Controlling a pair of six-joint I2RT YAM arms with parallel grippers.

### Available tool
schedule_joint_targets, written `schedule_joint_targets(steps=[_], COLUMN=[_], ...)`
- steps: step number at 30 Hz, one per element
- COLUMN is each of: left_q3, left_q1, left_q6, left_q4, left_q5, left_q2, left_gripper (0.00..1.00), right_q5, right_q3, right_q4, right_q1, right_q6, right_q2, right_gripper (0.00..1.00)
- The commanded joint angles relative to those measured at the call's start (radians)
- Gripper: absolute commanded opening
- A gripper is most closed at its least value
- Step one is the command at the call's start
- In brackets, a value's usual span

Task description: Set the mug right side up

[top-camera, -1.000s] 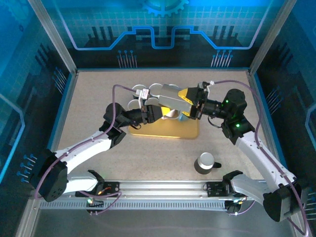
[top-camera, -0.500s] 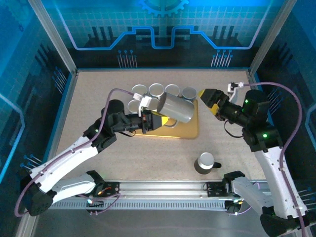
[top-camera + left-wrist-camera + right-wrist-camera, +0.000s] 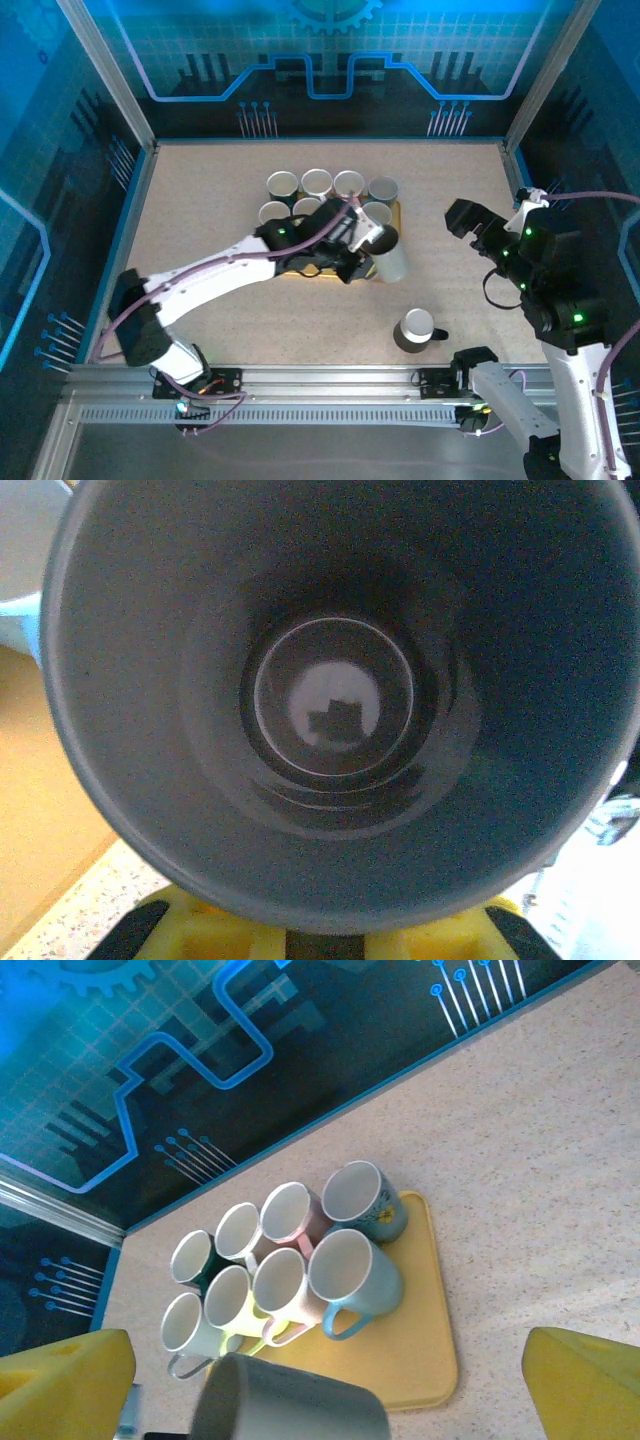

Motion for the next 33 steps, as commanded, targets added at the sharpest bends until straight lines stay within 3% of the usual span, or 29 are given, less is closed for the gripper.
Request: schedule_joint_targets(steps=[1, 8, 19, 33], left_q3=[0.132, 0.237, 0.225, 0.217], left_q1=[-0.026, -0.029, -0.020, 0.022], left_q6=[0.083, 0.118, 0.168, 0.171], left_q4=[-0.027, -0.065, -0.015, 0.034], left_q5=[-0.112, -0.224, -0.299, -0.294], left_q2=[0.066, 0.234, 0.332, 0.389], left_gripper=[0.00, 0.00, 0.00, 0.00], right_q5=[-0.008, -0.100, -0.170, -0.179], right_q3=[-0.064, -0.149, -0.202, -0.254], right_q4=[0.018, 0.068, 0.121, 0.048], right_q1=[-0.004, 0.028, 0.062, 0.123], right_q6=[-0.009, -0.065, -0.097, -0.153], right_q2=[-0.034, -0.082, -0.098, -0.072], right_gripper=[1.00, 1.00, 1.00, 0.99])
